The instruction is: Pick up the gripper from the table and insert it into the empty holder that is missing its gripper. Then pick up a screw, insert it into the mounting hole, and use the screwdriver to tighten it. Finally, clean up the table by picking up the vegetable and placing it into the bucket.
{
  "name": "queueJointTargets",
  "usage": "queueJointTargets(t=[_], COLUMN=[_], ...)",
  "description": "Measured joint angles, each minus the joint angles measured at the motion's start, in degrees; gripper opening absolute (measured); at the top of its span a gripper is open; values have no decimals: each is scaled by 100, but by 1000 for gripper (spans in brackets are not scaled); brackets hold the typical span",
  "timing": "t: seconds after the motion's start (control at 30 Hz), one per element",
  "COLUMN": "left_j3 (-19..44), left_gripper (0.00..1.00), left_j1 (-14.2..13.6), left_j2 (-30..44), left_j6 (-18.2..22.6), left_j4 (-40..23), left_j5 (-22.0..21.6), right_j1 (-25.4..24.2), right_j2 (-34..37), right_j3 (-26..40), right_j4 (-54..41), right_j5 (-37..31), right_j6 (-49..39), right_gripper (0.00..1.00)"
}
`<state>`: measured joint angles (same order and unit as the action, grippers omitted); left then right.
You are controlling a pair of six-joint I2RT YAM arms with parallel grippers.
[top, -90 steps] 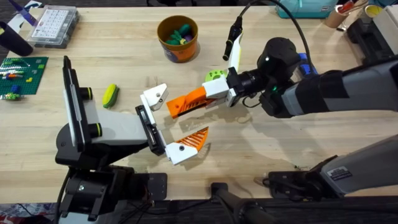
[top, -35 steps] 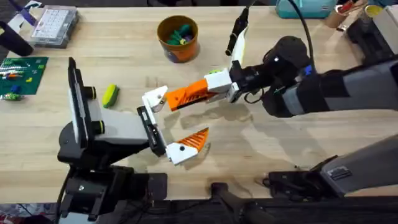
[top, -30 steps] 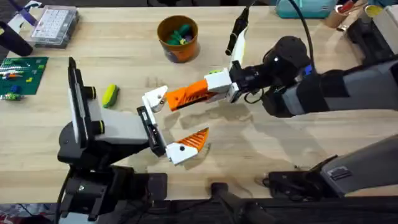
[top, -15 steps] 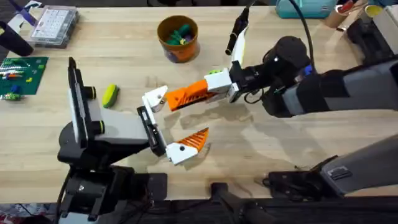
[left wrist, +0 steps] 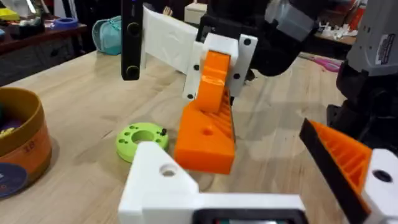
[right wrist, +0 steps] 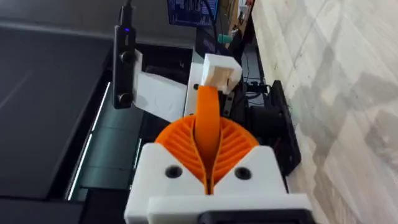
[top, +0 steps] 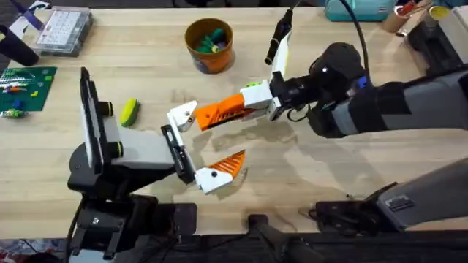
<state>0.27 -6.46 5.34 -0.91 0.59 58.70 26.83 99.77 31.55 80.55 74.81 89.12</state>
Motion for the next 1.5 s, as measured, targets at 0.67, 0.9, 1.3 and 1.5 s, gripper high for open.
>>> queueJointTargets(t=[0.67,0.9,1.3,1.5], left_j3=[2,2,2,2], left_gripper=[986,986,986,986], left_j1=[0,0,0,0], left_j2=[-432,-432,-432,-434], left_j6=[0,0,50,52], left_j4=[-597,-597,-532,-526], left_j5=[11,13,-440,-498], right_j1=[0,0,0,0], right_j2=[0,0,2,0], right_j3=[0,0,0,0], right_j4=[0,0,0,0], right_j5=[0,0,48,48], right_j6=[0,0,0,0], right_gripper=[24,24,24,24])
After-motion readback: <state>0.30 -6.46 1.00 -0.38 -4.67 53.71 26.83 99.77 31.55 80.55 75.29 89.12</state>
